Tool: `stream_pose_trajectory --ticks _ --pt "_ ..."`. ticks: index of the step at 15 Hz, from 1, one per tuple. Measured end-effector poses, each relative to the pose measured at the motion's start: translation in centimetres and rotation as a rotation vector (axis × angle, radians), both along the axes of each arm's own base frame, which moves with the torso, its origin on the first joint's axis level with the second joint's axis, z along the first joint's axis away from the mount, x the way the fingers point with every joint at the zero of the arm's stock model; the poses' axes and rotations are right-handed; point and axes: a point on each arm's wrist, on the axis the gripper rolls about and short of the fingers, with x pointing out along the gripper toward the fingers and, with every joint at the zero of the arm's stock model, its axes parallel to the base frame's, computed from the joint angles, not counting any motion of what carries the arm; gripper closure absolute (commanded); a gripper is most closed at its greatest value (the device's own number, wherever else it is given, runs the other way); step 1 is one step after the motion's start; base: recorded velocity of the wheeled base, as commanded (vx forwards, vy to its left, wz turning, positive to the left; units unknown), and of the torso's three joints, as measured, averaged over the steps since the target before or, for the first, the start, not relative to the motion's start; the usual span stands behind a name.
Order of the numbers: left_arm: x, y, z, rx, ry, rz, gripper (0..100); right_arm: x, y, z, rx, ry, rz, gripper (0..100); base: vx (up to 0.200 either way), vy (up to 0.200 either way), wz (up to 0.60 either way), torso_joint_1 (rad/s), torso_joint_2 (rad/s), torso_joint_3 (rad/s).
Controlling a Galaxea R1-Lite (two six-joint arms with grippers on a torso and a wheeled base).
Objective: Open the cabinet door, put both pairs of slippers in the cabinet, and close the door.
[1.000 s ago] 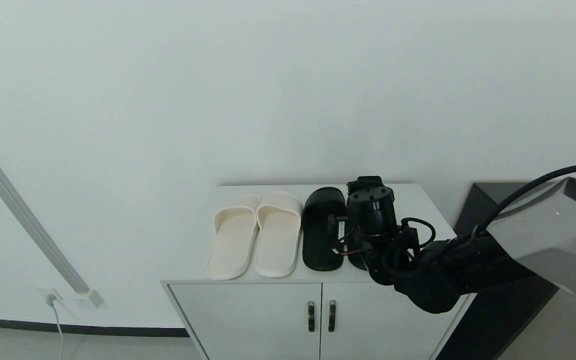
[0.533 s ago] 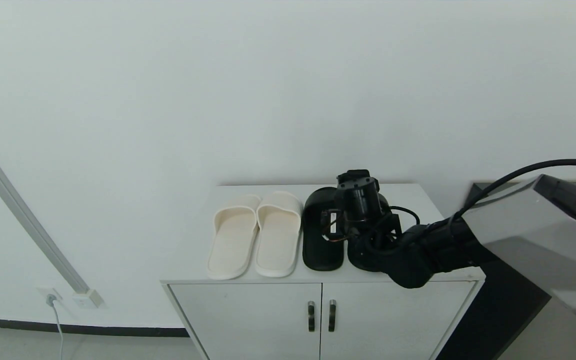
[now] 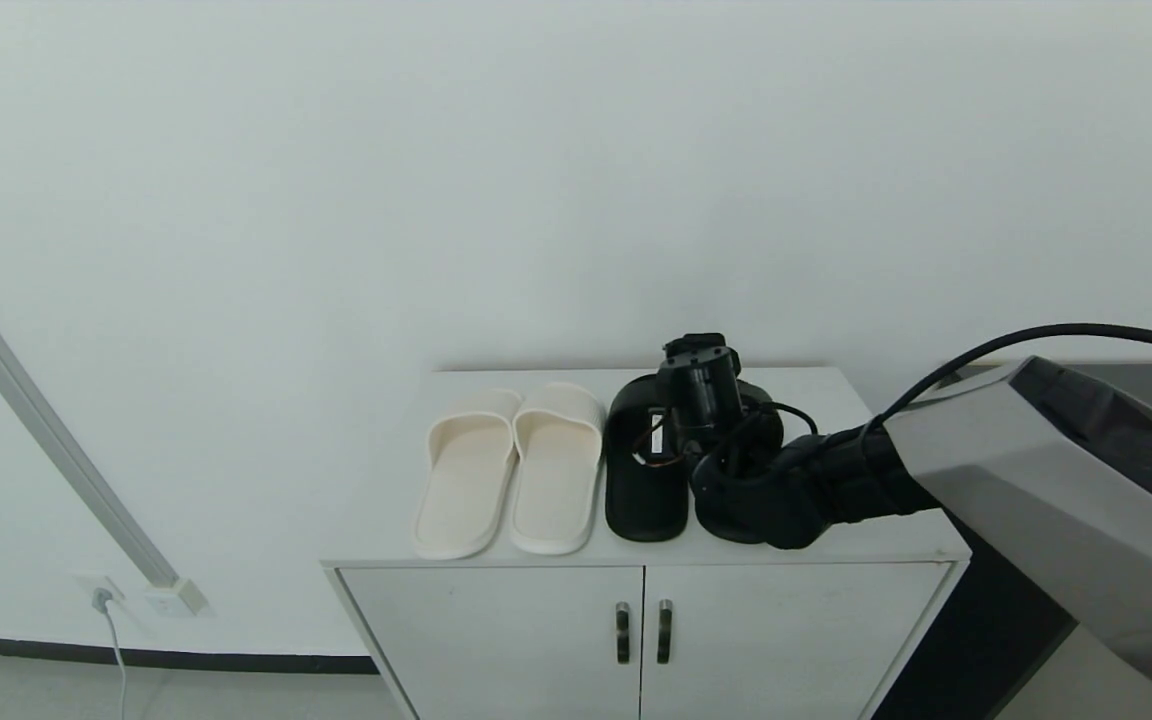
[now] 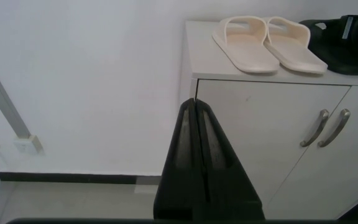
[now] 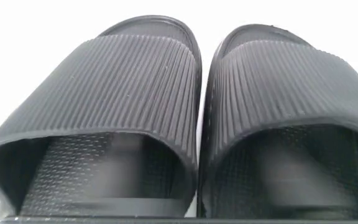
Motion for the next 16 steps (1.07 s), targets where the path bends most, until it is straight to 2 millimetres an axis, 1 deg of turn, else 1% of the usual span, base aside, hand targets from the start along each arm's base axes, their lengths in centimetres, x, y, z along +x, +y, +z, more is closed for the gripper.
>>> stream_pose_trajectory --ticks 2,4,7,9,10,11,13,16 --pt "0.0 0.0 0.0 0.0 0.0 0.001 100 0.3 -0.2 0.0 -0.001 -0.001 -0.007 100 0.0 0.0 0.0 0.0 0.0 0.0" --pt "0.0 0.0 0.0 -0.001 0.0 0.001 100 0.2 -0.4 0.5 -0.013 -0.01 -0.005 100 0.0 0.0 0.0 0.0 0.0 0.0" --pt "0.0 0.0 0.0 -0.001 -0.001 0.0 100 -0.3 -0.7 2.5 -0.019 -0.043 0.002 100 0.0 0.0 0.0 0.0 0.0 0.0" --pt "0.0 0.0 0.0 0.001 -0.004 0.0 100 -1.2 -1.1 4.0 -0.017 -0.063 0.014 100 0.0 0.0 0.0 0.0 0.0 0.0" --pt "0.0 0.0 0.0 0.002 -0.004 0.0 100 -2.1 -1.4 4.8 -0.02 -0.063 0.039 100 0.0 0.0 0.0 0.0 0.0 0.0" --pt "0.0 0.0 0.0 0.003 -0.005 0.0 100 -3.4 -1.8 5.4 -0.025 -0.054 0.091 100 0.0 0.0 0.0 0.0 0.0 0.0" --pt "0.0 0.0 0.0 0.002 -0.006 0.001 100 -6.7 -2.9 5.8 -0.044 -0.008 0.236 100 0.0 0.0 0.0 0.0 0.0 0.0" --pt "0.0 0.0 0.0 0.002 -0.005 0.0 100 -12.5 -5.9 6.7 -0.028 0.041 0.515 100 0.0 0.0 0.0 0.0 0.0 0.0"
